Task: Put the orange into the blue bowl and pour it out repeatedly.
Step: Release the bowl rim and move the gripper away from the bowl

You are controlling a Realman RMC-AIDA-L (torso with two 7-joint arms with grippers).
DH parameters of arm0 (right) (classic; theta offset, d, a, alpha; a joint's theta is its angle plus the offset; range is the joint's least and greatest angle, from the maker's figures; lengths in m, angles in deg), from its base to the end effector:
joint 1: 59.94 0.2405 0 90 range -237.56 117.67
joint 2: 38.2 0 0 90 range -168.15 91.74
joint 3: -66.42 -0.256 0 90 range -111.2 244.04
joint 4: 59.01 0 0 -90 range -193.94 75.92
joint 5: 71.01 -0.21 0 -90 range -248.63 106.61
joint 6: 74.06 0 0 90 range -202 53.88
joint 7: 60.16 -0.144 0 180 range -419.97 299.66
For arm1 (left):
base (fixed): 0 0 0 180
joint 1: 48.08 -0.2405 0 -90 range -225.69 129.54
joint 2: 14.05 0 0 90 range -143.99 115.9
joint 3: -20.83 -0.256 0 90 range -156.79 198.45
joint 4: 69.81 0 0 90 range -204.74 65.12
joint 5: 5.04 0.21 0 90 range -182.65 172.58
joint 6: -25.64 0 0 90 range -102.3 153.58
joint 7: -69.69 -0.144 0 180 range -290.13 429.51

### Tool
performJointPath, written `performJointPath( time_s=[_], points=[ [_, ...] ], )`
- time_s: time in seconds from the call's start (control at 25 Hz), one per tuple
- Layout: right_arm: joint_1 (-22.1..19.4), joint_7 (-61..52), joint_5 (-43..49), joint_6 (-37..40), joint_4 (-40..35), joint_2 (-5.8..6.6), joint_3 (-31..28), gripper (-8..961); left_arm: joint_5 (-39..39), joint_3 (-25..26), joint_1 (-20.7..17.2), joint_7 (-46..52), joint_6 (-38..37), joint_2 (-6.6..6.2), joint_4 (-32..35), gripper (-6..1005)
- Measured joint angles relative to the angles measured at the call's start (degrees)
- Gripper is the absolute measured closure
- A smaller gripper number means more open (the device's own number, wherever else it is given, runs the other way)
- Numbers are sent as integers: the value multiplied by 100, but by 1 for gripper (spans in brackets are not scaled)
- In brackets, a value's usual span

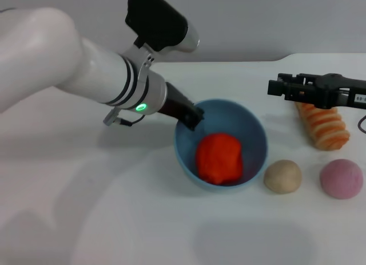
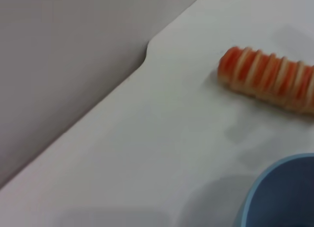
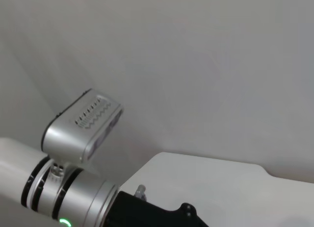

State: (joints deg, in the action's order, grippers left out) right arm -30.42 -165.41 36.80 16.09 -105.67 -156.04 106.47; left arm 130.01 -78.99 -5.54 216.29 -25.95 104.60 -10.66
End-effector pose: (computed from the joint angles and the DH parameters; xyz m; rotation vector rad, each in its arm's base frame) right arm 0.2440 0.3492 0.0435 -2.5531 1.0318 0.8741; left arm -0.1336 0.3932 -0.0900 -2.6251 -0.6054 0.1573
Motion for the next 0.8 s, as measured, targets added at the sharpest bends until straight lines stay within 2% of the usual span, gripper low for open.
performJointPath(
  time_s=[0.36,0.68,0.8],
  points=[
    [-9,19,0,-11,25,2,-31,420,34,-451,-14,-35,110,0,-93,1000],
    [-12,24,1,-16,32,-9,-43,415,45,-539,-104,-5,383,-2,-79,999],
    [-40,46,2,-19,35,-10,-155,413,47,-532,-117,29,387,-13,-29,927]
  ],
)
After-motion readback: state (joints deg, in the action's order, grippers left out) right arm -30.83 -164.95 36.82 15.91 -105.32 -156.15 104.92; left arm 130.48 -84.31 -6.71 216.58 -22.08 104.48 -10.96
